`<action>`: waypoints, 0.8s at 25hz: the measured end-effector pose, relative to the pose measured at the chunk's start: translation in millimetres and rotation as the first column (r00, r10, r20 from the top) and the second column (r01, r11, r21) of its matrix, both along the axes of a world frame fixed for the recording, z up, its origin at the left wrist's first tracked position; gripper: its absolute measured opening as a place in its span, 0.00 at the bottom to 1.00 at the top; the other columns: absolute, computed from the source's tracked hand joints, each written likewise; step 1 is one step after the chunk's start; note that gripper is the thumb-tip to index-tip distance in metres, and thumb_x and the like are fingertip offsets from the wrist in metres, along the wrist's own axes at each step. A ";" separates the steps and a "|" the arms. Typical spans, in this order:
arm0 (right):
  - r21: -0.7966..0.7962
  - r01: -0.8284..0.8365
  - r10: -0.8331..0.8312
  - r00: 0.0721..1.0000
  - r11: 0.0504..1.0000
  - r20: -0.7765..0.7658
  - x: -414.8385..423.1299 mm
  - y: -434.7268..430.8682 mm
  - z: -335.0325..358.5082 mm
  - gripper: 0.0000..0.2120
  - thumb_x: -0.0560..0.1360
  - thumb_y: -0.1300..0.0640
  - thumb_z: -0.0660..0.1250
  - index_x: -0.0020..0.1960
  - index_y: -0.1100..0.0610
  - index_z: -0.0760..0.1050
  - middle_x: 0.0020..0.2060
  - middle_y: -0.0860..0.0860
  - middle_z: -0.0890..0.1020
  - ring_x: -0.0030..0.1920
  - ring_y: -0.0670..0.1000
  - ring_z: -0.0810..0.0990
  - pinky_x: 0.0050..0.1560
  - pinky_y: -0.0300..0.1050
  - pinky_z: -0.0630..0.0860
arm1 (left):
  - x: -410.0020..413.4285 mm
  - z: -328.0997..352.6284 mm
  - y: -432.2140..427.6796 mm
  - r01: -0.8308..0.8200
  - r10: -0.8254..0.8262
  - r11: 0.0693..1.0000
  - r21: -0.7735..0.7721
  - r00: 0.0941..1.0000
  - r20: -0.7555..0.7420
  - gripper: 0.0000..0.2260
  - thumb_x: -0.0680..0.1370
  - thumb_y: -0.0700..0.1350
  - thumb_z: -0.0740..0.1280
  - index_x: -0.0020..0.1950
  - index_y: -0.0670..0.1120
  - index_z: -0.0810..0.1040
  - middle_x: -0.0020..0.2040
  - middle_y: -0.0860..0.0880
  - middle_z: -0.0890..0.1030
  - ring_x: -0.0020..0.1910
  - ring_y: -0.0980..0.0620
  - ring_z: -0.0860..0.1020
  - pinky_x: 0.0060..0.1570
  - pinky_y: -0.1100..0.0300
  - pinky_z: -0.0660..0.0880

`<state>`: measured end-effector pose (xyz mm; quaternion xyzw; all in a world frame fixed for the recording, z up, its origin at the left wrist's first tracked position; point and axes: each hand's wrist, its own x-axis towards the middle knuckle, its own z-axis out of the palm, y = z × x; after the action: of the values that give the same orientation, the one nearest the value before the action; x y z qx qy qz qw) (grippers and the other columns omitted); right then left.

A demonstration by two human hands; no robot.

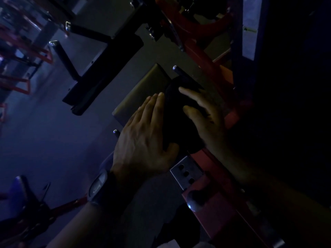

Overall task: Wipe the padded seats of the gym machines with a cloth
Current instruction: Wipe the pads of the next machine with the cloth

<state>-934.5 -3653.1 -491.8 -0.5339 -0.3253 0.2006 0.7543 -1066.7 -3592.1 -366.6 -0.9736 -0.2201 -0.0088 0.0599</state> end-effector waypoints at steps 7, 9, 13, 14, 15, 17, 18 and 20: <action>-0.223 0.011 -0.009 1.000 0.975 0.010 9.6 7.1 -50.9 0.16 0.78 0.42 0.63 0.64 0.42 0.76 0.63 0.52 0.79 0.64 0.47 0.78 0.64 0.56 0.76 | 0.2 -0.9 1.1 -0.020 0.020 1.000 -0.005 0.998 -0.068 0.42 0.72 0.61 0.59 0.81 0.39 0.58 0.79 0.39 0.64 0.77 0.42 0.64 0.69 0.53 0.61; -0.128 0.067 -0.065 0.998 0.989 0.021 3.9 8.1 -42.3 0.17 0.78 0.53 0.61 0.66 0.48 0.77 0.62 0.48 0.78 0.63 0.43 0.77 0.63 0.46 0.76 | 1.0 -1.9 2.3 -0.023 0.023 1.000 0.004 0.998 -0.066 0.42 0.72 0.61 0.60 0.80 0.39 0.59 0.78 0.39 0.65 0.76 0.43 0.65 0.69 0.53 0.62; -0.185 0.012 -0.011 1.000 0.983 0.006 9.4 14.3 -59.0 0.19 0.80 0.40 0.61 0.66 0.48 0.75 0.60 0.47 0.79 0.61 0.46 0.79 0.60 0.58 0.78 | 1.9 -2.7 2.3 -0.017 0.016 1.000 -0.006 0.998 -0.057 0.42 0.72 0.62 0.60 0.79 0.38 0.60 0.77 0.38 0.66 0.76 0.40 0.65 0.73 0.45 0.64; -0.200 0.032 -0.031 0.999 0.979 0.009 9.3 15.1 -59.9 0.18 0.80 0.40 0.61 0.66 0.47 0.75 0.60 0.47 0.79 0.60 0.47 0.79 0.60 0.58 0.78 | 3.4 -2.7 0.3 -0.024 0.025 1.000 0.004 0.998 -0.062 0.42 0.73 0.62 0.59 0.79 0.37 0.60 0.77 0.37 0.66 0.77 0.40 0.64 0.74 0.45 0.63; -0.179 0.047 -0.044 0.999 0.983 0.021 8.2 13.9 -55.2 0.17 0.80 0.44 0.62 0.66 0.47 0.75 0.60 0.46 0.79 0.61 0.46 0.79 0.61 0.54 0.78 | 6.4 -2.5 -1.3 -0.032 0.034 0.999 0.021 0.996 -0.084 0.42 0.74 0.63 0.59 0.79 0.36 0.61 0.78 0.36 0.65 0.78 0.40 0.63 0.74 0.46 0.62; -0.086 0.063 -0.056 0.995 0.994 0.079 5.4 12.1 -48.5 0.17 0.80 0.53 0.62 0.68 0.49 0.75 0.62 0.46 0.77 0.64 0.47 0.78 0.64 0.47 0.76 | 14.1 -3.8 -2.0 -0.024 0.028 0.999 0.037 0.996 -0.090 0.40 0.75 0.62 0.59 0.78 0.35 0.62 0.77 0.35 0.65 0.78 0.40 0.63 0.74 0.49 0.60; -0.055 0.045 -0.040 0.994 0.997 0.098 8.3 13.3 -57.5 0.18 0.79 0.54 0.62 0.68 0.49 0.75 0.62 0.48 0.77 0.64 0.49 0.78 0.64 0.48 0.76 | 17.7 -4.6 -1.6 -0.010 0.014 0.999 0.040 0.996 -0.088 0.40 0.75 0.62 0.59 0.78 0.35 0.62 0.77 0.35 0.65 0.78 0.40 0.63 0.75 0.49 0.60; -0.159 -0.002 0.015 0.997 0.987 0.075 16.3 17.1 -74.4 0.18 0.79 0.54 0.62 0.68 0.51 0.76 0.62 0.51 0.78 0.61 0.50 0.79 0.62 0.54 0.77 | 22.1 -3.8 -0.8 -0.004 0.006 1.000 0.018 0.995 -0.101 0.41 0.75 0.62 0.60 0.79 0.36 0.61 0.78 0.37 0.65 0.78 0.41 0.62 0.75 0.50 0.58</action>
<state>-918.3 -3636.0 -566.2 -0.5982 -0.3391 0.2086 0.6955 -1044.6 -3593.0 -370.4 -0.9717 -0.2192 0.0389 0.0796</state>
